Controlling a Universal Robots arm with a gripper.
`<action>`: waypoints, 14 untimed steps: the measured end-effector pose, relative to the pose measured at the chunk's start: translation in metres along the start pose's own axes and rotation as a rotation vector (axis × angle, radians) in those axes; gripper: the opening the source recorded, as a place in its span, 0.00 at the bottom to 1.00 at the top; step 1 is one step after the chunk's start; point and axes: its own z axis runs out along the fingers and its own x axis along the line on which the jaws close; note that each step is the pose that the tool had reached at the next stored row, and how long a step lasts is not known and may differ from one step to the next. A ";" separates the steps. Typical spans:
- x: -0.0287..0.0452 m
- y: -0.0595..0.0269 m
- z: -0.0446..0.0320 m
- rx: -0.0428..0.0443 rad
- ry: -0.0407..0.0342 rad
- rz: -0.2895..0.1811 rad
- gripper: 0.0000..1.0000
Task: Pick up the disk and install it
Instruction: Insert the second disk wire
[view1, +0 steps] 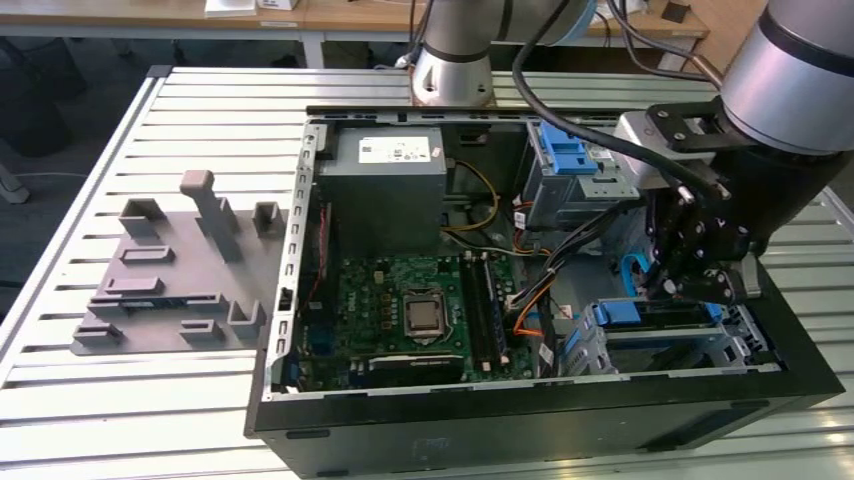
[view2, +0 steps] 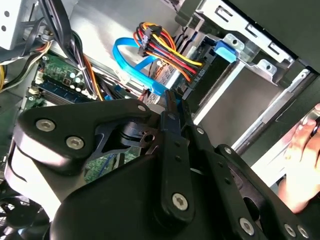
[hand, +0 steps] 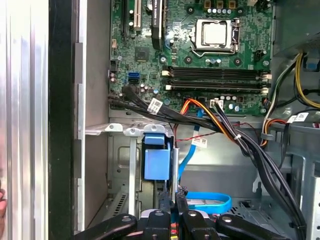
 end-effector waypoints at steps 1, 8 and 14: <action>0.0007 0.0000 0.0004 0.0001 0.0001 0.000 0.16; 0.0034 -0.0009 0.0021 0.0001 0.0000 0.000 0.16; 0.0052 -0.0016 0.0032 0.0001 -0.0001 0.000 0.16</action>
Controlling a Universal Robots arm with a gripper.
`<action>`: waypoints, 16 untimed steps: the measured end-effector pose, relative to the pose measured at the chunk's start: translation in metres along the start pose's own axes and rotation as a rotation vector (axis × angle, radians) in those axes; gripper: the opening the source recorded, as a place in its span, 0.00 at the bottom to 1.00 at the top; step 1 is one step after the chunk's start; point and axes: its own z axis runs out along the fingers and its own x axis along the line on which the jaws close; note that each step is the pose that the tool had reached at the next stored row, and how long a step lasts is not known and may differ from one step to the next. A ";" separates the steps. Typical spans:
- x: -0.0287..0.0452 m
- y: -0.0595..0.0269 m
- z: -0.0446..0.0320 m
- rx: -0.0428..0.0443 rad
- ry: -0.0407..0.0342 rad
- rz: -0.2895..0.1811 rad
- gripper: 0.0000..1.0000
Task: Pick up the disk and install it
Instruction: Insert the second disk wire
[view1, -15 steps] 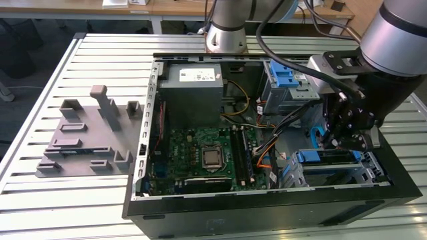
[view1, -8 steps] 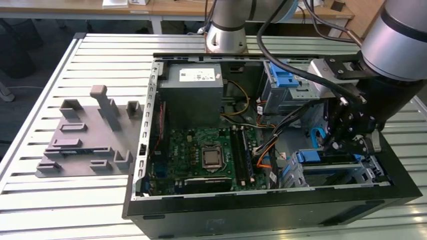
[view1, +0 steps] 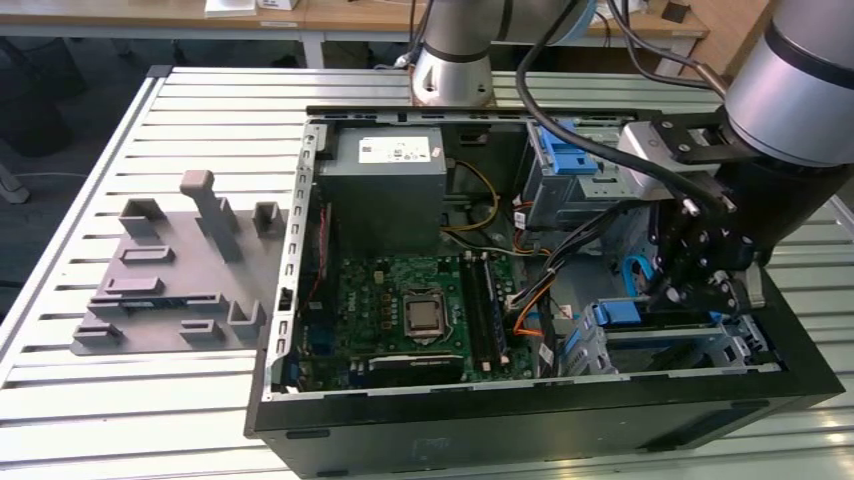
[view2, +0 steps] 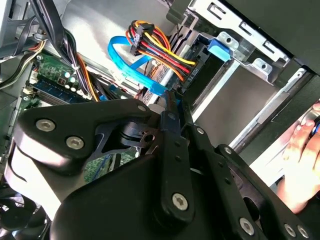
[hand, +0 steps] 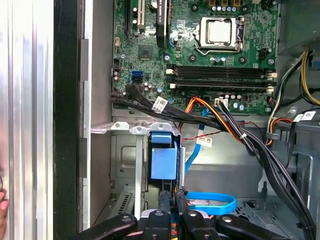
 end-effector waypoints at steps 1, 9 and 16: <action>0.0004 -0.0001 0.0001 0.0000 0.0001 0.000 0.16; 0.0011 -0.0013 0.0015 0.0000 0.0003 0.000 0.16; 0.0012 -0.0020 0.0031 0.0000 -0.0009 0.000 0.16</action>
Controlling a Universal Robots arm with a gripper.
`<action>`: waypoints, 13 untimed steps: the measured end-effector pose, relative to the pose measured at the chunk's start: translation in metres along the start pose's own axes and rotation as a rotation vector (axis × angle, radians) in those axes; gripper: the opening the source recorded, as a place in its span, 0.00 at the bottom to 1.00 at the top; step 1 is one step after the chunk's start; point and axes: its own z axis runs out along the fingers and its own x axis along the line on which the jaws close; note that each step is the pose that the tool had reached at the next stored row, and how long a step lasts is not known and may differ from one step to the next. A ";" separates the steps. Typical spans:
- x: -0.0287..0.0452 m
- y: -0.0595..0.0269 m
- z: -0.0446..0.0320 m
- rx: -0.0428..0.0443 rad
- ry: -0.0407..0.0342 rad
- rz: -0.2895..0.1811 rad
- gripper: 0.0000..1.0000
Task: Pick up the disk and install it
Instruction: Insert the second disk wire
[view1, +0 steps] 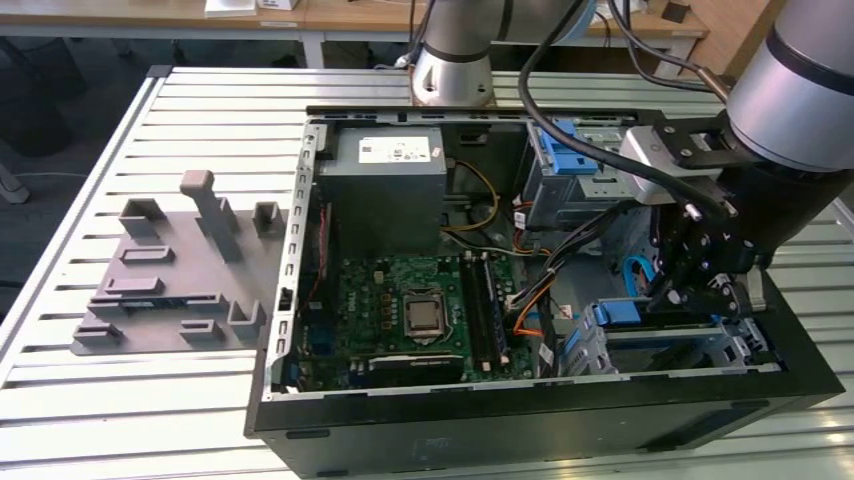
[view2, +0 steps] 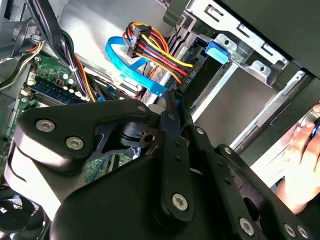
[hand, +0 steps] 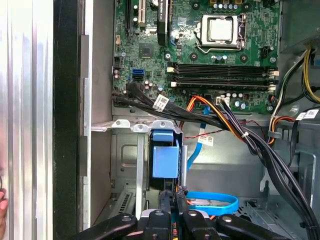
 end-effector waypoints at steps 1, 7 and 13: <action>0.0000 -0.0001 0.0003 0.0000 -0.0002 0.000 0.16; 0.0001 -0.0003 0.0025 0.0000 -0.0016 0.000 0.16; 0.0001 -0.0007 -0.0038 0.0001 -0.0060 0.000 0.16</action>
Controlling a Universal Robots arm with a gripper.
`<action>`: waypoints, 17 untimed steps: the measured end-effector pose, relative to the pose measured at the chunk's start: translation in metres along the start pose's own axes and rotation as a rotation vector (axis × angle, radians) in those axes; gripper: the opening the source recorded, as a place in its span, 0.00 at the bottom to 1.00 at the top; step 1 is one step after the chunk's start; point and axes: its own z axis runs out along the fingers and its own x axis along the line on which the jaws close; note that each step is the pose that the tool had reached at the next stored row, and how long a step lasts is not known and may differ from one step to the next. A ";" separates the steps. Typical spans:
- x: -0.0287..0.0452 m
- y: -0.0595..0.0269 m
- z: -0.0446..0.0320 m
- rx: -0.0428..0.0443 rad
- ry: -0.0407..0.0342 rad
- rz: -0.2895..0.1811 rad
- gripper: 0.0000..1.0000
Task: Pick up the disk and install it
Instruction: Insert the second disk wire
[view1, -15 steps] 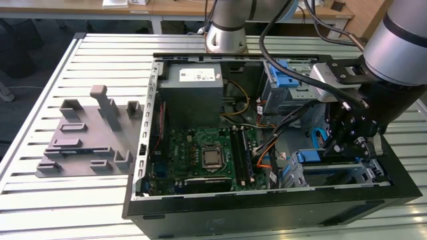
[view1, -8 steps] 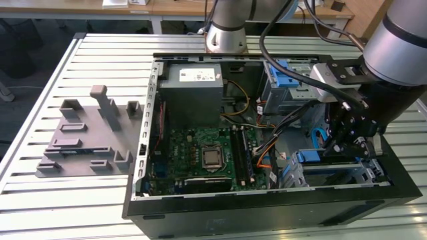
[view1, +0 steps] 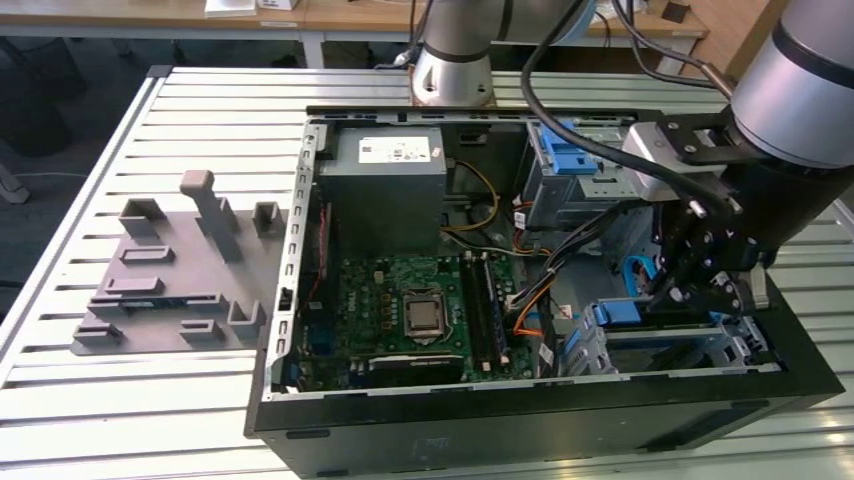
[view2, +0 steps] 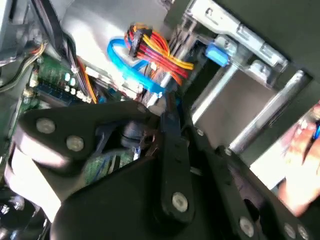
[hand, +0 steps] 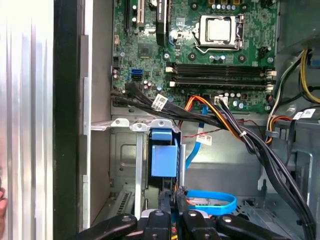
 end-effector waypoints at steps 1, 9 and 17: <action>-0.0001 0.0000 0.0000 0.0001 -0.0022 0.000 0.16; 0.0012 0.0002 0.0030 0.0000 -0.0032 0.001 0.16; 0.0023 0.0002 0.0050 0.0000 -0.0031 0.002 0.16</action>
